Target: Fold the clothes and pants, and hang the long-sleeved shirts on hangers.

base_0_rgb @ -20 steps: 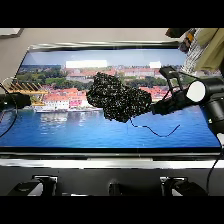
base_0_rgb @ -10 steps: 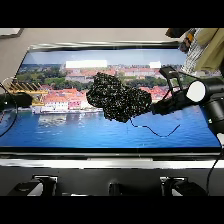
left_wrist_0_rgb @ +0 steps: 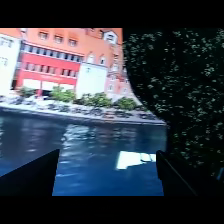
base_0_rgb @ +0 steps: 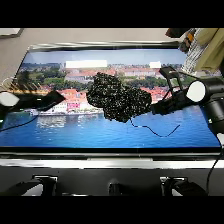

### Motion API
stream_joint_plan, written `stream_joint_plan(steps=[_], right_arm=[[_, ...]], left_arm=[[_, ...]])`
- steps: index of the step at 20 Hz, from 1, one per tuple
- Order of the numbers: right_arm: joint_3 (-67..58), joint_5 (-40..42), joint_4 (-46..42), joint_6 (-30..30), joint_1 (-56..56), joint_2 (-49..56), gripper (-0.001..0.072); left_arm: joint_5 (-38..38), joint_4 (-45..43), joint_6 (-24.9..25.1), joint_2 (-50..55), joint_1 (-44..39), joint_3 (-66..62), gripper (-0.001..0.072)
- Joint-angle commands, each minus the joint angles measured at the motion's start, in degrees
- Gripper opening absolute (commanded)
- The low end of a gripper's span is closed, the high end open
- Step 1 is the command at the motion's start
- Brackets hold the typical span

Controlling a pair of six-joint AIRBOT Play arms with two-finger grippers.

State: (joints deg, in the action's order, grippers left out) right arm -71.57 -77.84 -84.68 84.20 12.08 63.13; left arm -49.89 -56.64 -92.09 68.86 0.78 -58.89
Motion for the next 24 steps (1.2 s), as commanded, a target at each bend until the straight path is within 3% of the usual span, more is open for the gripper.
stream_joint_plan(steps=[1, 5, 12, 13, 14, 15, 16, 18, 20, 22, 23, 24], right_arm=[[0.0, 0.0, 0.0, 0.0, 0.1, 0.0, 0.0038], [0.0, 0.0, 0.0, 0.0, 0.1, 0.0, 0.0039], [0.0, 0.6, -0.1, 0.0, 0.1, 0.0, 0.0042], [0.2, 1.5, -0.8, 0.2, 0.1, 0.0, 0.0048], [0.3, 2.1, -2.0, 2.0, 0.1, 0.2, 0.0123], [0.3, 2.8, -3.1, 4.5, -0.1, 0.4, 0.0259], [0.3, 3.4, -4.7, 6.5, -0.1, 1.2, 0.0395], [0.3, 3.9, -10.9, 8.7, -0.1, 3.2, 0.0445], [0.3, 6.3, -16.2, 16.5, -2.1, 5.6, 0.0620], [0.4, 8.3, -6.0, 20.6, -10.4, 10.1, 0.0622], [0.4, 9.5, 4.7, 19.4, -15.8, 13.3, 0.0622], [0.4, 10.3, 16.3, 14.2, -20.1, 16.8, 0.0622]], left_arm=[[9.8, 24.1, 8.4, 12.3, -3.7, 0.6, 0.0720], [12.4, 34.9, 10.8, 23.2, -8.5, -0.8, 0.0720], [12.5, 36.2, 10.7, 32.9, -13.6, -10.5, 0.0703], [12.5, 36.2, 10.6, 33.7, -13.8, -11.0, 0.0570], [12.4, 36.2, 10.5, 34.2, -14.1, -11.1, 0.0282], [12.3, 36.1, 10.7, 34.3, -14.1, -11.1, 0.0037], [12.4, 36.1, 10.7, 34.3, -14.0, -11.1, 0.0029], [12.4, 36.1, 10.7, 34.2, -14.0, -11.2, 0.0029], [12.1, 36.1, 10.7, 34.2, -14.0, -11.2, 0.0029], [11.9, 36.1, 10.7, 34.2, -14.0, -11.2, 0.0029], [11.9, 36.1, 10.7, 34.2, -14.0, -11.2, 0.0029], [11.9, 36.1, 10.7, 34.2, -14.0, -11.2, 0.0029]])
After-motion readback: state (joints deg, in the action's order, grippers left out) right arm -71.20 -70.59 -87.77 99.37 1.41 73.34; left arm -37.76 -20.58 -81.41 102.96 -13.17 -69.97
